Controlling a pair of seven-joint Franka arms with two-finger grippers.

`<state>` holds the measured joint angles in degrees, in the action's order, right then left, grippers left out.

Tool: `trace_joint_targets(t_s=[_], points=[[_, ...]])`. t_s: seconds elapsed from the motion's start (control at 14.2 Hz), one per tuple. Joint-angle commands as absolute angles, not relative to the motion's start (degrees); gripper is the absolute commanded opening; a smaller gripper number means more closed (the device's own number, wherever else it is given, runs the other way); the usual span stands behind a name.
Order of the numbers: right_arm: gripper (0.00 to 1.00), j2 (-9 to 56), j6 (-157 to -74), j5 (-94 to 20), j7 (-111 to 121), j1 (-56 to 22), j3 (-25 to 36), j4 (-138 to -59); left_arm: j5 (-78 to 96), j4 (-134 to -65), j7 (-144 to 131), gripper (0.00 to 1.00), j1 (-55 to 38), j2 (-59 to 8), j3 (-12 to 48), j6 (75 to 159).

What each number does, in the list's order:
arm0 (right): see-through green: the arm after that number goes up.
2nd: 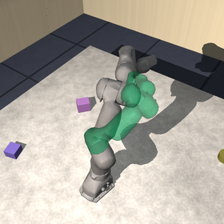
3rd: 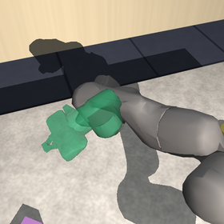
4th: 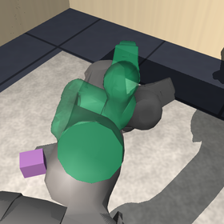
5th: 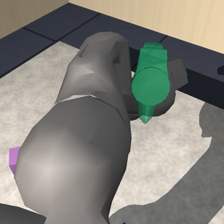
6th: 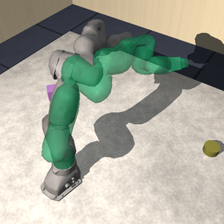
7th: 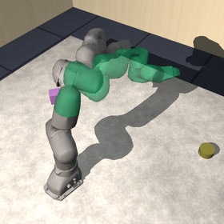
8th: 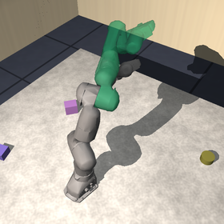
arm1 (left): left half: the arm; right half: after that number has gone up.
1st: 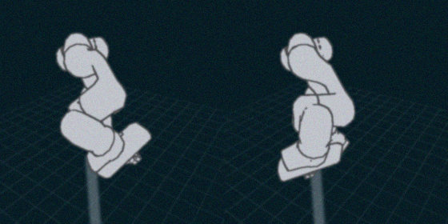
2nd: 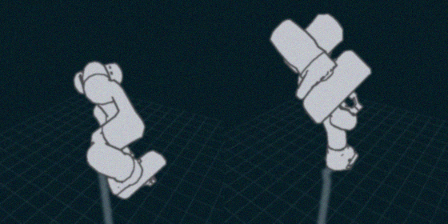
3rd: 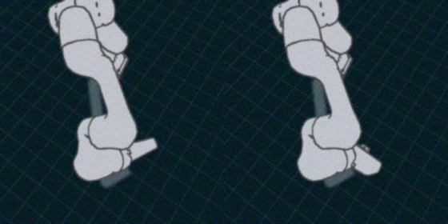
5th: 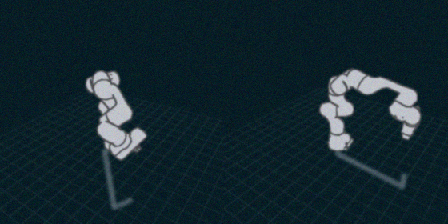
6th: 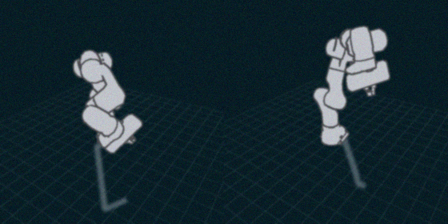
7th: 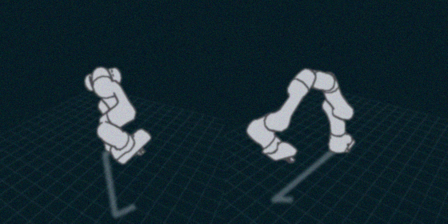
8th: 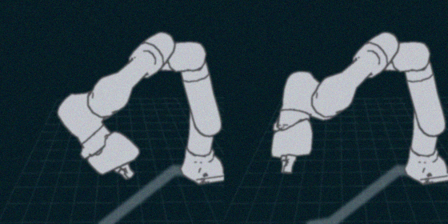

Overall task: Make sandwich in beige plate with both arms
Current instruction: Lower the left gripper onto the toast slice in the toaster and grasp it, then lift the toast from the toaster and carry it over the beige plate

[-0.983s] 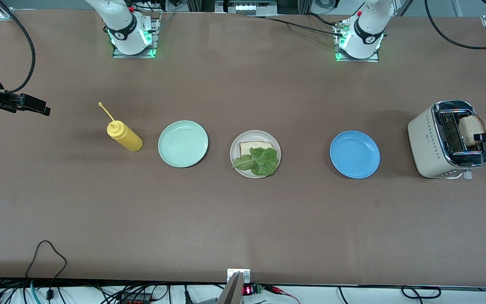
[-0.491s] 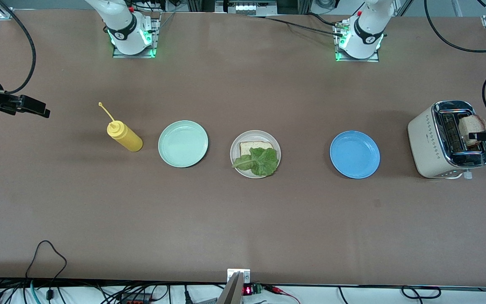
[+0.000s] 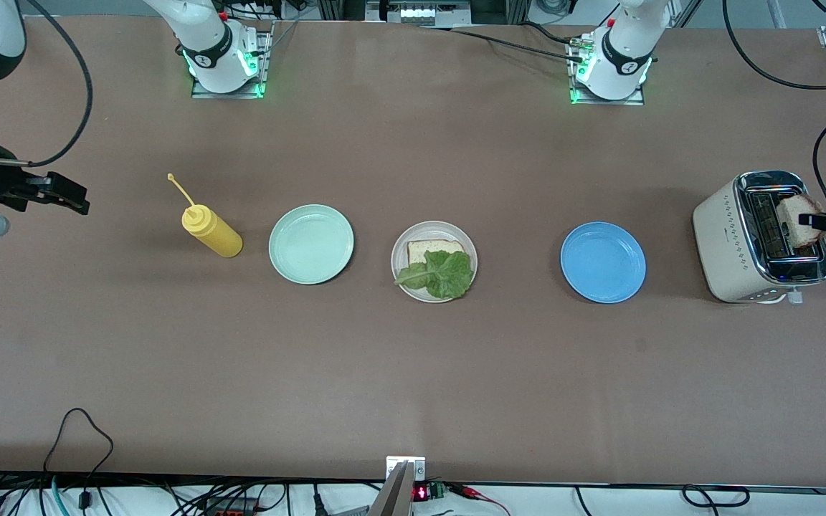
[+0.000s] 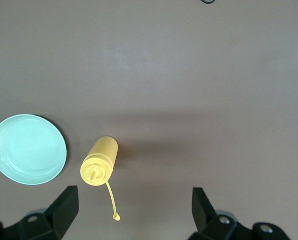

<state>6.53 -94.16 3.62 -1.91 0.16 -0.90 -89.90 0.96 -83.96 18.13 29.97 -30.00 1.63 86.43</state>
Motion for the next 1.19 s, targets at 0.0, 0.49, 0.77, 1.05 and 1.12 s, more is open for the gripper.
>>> trace_joint_targets(t_s=[0.0, 0.49, 0.77, 1.05, 1.12], points=[[1.0, 6.5, -94.31, 4.57, -2.2, -0.35, -0.97, -89.74, 1.23, -83.06, 19.42, 0.01, 30.41, -29.09, 2.28, 85.34], [1.0, 6.42, -93.69, 3.69, -3.16, -0.09, -1.05, -89.82, 3.86, -67.35, 20.74, 0.01, 29.62, -26.02, 2.81, 67.63], [1.0, 6.5, -93.69, 3.43, -2.9, 0.18, -0.97, -89.82, 7.39, -62.76, 19.95, 0.01, 29.44, -24.71, 13.23, 56.26], [1.0, 6.5, -93.87, 3.34, -2.37, 0.26, -0.97, -89.82, 13.76, -67.75, 6.05, 0.0, 25.77, -24.78, 25.57, 59.57], [1.0, 6.5, -93.78, 3.08, -2.37, 0.26, -0.88, -89.82, 16.93, -70.03, 1.97, 0.0, 23.84, -25.13, 25.75, 62.03]])
